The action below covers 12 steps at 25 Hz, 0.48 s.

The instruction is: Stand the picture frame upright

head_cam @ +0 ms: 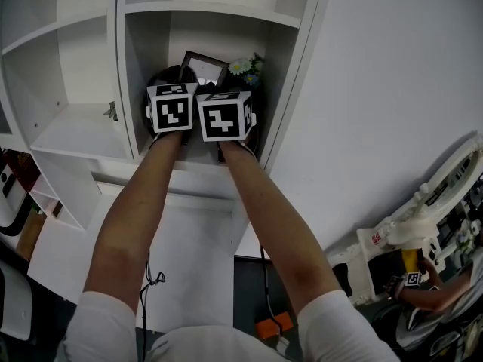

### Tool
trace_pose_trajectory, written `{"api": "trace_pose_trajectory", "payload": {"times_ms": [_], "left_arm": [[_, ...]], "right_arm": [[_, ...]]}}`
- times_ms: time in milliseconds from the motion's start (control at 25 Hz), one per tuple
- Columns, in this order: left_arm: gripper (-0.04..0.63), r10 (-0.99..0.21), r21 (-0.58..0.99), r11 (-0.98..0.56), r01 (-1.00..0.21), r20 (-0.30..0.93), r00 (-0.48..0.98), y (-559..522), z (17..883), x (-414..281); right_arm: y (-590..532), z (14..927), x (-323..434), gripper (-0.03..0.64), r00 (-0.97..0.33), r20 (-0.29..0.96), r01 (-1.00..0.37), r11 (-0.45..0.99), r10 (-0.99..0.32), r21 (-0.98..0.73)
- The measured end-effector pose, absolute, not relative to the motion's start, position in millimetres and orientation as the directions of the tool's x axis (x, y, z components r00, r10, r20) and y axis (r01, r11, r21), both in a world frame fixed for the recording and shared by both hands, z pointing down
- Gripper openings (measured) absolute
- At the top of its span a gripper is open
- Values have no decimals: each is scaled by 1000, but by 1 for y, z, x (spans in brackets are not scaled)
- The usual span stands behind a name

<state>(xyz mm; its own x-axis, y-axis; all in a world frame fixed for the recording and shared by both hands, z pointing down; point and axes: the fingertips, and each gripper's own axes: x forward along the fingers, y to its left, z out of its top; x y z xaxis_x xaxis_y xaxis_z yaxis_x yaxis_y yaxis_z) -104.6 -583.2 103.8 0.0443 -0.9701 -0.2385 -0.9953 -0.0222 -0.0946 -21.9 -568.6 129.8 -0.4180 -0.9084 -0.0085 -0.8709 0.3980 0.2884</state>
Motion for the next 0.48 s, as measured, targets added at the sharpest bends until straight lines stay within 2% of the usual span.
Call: {"api": "trace_pose_trajectory", "payload": {"times_ms": [200,480], "left_arm": [[75,-966,-105,-6,-994,-256,33,-585,101,-105],[75,-966,-94,15,-995,-258,10,-600,101,-108]], "right_arm": [[-569,133,-20,135,-425,9,-866,410,-905,286],[-545,123,-23,135,-469,-71,-849,428,-880,310]]}}
